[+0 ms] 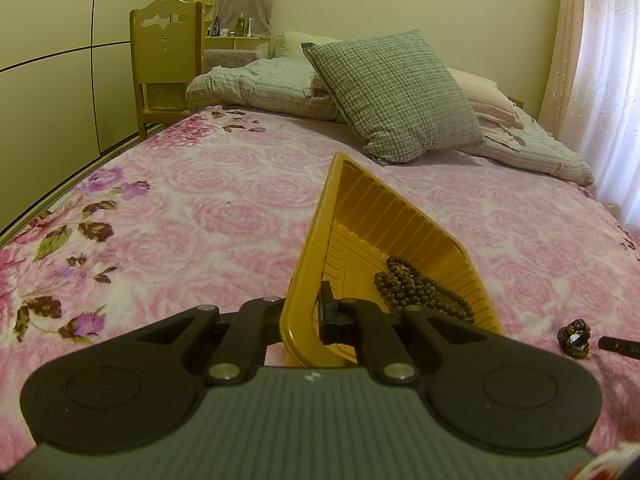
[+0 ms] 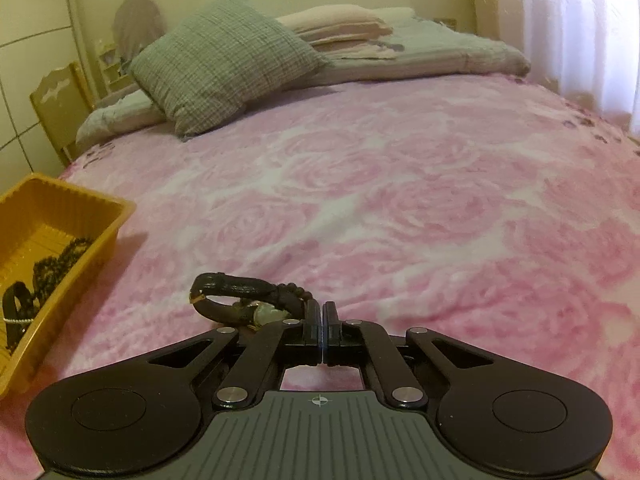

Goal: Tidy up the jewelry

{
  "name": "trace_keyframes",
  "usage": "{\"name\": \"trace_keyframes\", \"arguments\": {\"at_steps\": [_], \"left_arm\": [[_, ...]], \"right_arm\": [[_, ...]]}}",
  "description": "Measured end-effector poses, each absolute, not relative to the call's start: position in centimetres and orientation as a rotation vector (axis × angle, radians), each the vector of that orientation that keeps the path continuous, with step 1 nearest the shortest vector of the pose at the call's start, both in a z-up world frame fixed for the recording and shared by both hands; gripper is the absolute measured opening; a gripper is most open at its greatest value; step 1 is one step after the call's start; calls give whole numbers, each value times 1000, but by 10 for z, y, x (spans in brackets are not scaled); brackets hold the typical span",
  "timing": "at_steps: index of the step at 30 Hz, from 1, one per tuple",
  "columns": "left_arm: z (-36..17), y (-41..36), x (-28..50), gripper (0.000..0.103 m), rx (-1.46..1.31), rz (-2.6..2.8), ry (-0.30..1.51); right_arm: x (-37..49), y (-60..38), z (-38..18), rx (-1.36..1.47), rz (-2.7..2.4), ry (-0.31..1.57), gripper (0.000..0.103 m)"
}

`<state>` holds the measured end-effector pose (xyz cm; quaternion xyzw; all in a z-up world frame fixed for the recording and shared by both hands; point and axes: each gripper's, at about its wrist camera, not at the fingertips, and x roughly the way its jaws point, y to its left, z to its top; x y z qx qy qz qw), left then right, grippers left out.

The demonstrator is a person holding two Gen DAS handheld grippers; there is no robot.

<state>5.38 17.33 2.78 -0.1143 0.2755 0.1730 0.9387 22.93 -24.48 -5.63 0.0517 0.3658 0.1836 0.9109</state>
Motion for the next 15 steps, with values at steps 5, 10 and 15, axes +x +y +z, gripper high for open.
{"name": "trace_keyframes", "arguments": {"at_steps": [5,10,15], "left_arm": [[28,173,54,6,-232,353,563],[28,174,54,6,-232,354,563],[28,174,54,6,-234,356,563]], "right_arm": [[221,-247,-63,86,396,777,28],[214,-235,-70,-3,426,756,28],[215,-224,-74,-80,443,733,24]]}}
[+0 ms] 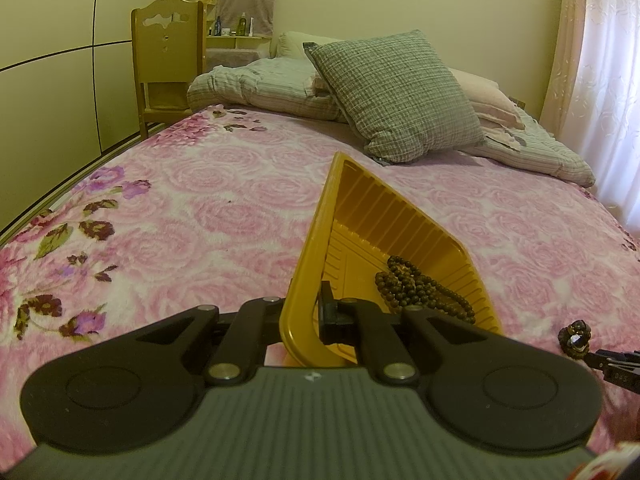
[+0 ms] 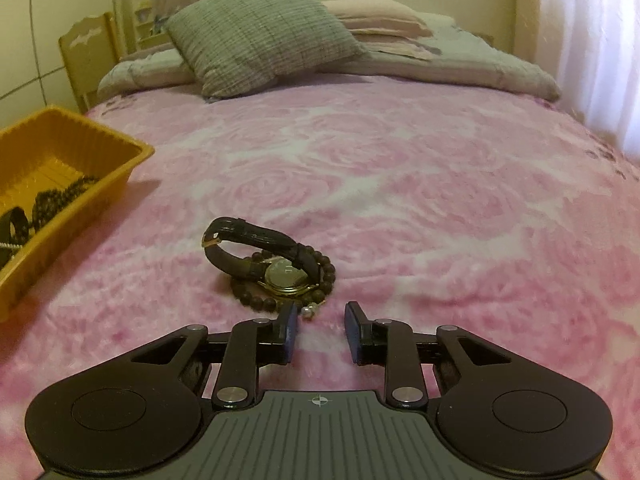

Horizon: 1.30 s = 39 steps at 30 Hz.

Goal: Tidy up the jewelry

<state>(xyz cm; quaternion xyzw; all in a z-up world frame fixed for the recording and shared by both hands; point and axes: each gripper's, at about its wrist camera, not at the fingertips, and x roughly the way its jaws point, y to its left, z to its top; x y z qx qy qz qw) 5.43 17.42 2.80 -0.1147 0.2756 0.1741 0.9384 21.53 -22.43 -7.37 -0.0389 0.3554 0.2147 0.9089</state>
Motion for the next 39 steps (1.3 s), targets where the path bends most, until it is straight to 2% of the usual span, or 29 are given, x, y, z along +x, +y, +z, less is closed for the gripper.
{"name": "trace_keyframes", "arguments": {"at_steps": [1,2,12,20,32,34,36,39], "left_arm": [[28,175,54,6,-234,355,562],[28,174,54,6,-232,356,563],[28,174,54,6,-235,355,561],[27,173,54,6,-234,356,562],[26,172,54,6,-237,355,562],[26,172,54,6,-238,355,562],[25,171,54,6,-237,356,562],[26,171,54,6,-238,355,561]], "right_arm": [[215,-224,-74,-84,442,730,19],[215,-225,-73,-83,444,727,7],[195,-218,-47,-108,469,647,7],[169,-150,-5,-49,731,572,7],[142,-65,-5,-61,1015,595,7],[139,-64,-6,-65,1021,602,9],[140,-68,-6,-51,995,599,22],[146,-87,-5,-25,924,578,29]]}}
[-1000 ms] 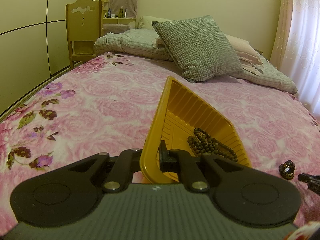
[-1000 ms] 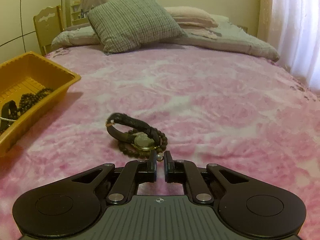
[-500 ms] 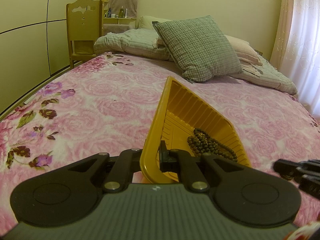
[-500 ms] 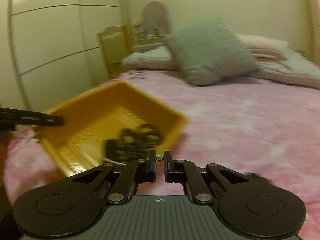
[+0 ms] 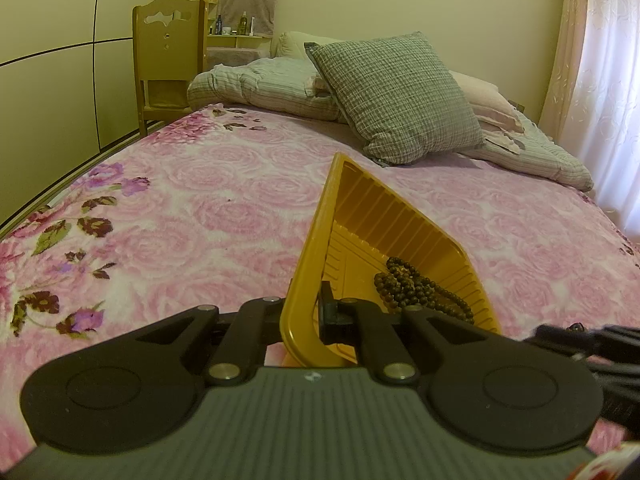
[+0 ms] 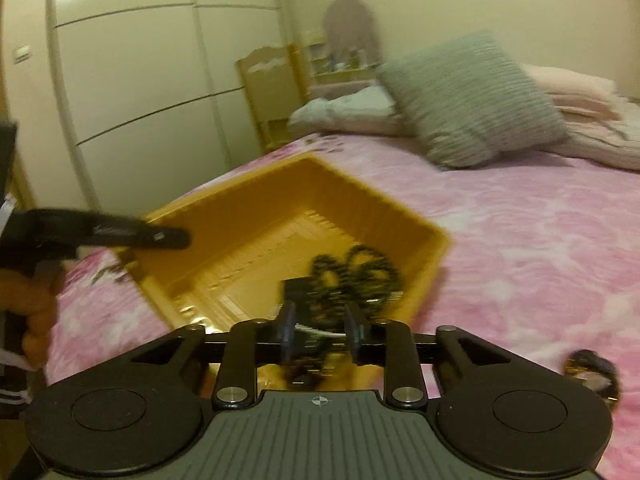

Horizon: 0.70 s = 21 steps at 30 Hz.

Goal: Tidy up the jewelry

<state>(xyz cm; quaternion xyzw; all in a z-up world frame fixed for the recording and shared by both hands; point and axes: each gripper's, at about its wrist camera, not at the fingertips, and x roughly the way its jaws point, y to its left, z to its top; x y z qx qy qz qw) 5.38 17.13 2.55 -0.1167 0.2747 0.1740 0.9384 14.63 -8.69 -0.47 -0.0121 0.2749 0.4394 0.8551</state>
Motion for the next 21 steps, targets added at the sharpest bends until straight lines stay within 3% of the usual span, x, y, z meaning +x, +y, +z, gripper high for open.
{"name": "trace_keyframes", "arguments": {"at_steps": [12,21], "left_arm": [[25,172,54,6,-237,355,561],[25,171,55,6,-242,357,565]], "right_arm": [[183,-185,-38,-65,498,635,29],[202,-186,-55,-301,449,612,29]]}}
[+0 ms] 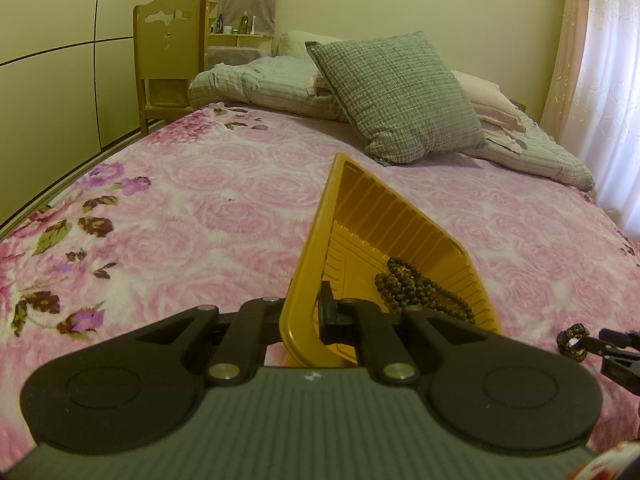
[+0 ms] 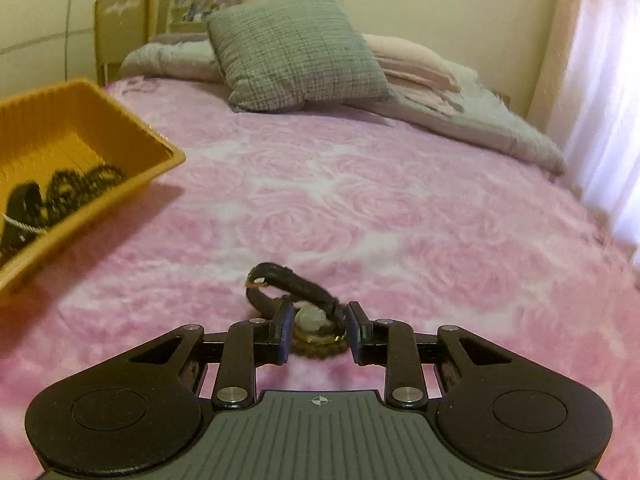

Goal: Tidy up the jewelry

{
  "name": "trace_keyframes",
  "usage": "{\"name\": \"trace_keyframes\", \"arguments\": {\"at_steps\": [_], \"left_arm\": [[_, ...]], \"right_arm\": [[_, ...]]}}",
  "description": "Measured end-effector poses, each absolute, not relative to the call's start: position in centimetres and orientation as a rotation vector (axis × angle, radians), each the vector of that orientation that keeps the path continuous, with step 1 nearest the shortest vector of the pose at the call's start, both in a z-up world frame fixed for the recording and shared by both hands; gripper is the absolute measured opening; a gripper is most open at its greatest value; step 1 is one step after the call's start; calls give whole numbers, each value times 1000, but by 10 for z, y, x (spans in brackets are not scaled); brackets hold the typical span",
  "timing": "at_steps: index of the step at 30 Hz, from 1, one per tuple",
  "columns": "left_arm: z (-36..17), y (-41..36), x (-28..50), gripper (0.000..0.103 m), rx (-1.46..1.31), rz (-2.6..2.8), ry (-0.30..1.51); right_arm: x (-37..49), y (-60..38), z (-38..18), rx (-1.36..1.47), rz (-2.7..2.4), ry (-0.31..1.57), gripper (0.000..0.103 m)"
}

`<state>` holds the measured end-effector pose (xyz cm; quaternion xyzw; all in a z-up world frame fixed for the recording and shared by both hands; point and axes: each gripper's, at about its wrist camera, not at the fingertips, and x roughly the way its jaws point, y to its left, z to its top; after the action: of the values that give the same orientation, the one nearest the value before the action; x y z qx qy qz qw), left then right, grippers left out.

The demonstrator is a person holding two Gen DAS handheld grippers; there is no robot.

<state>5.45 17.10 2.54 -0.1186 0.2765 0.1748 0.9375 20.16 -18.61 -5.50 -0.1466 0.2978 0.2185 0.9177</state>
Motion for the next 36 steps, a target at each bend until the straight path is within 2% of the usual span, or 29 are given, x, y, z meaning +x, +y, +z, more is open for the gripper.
{"name": "trace_keyframes", "arguments": {"at_steps": [10,11,12,15,24,31,36], "left_arm": [[25,172,55,6,-240,358,562],[25,171,55,6,-238,358,562],[25,172,55,6,-240,357,562],[24,172,55,6,-240,357,561],[24,172,55,6,-238,358,562],[24,172,55,6,-238,358,561],[24,172,56,6,-238,358,562]], "right_arm": [[205,-151,-67,-543,511,543,27],[206,-151,-67,-544,511,539,15],[206,-151,-66,-541,511,536,9],[208,-151,-64,-537,498,532,3],[213,-149,-71,-666,461,529,4],[209,-150,-67,-658,478,549,5],[203,-148,-72,-696,490,556,9]]}}
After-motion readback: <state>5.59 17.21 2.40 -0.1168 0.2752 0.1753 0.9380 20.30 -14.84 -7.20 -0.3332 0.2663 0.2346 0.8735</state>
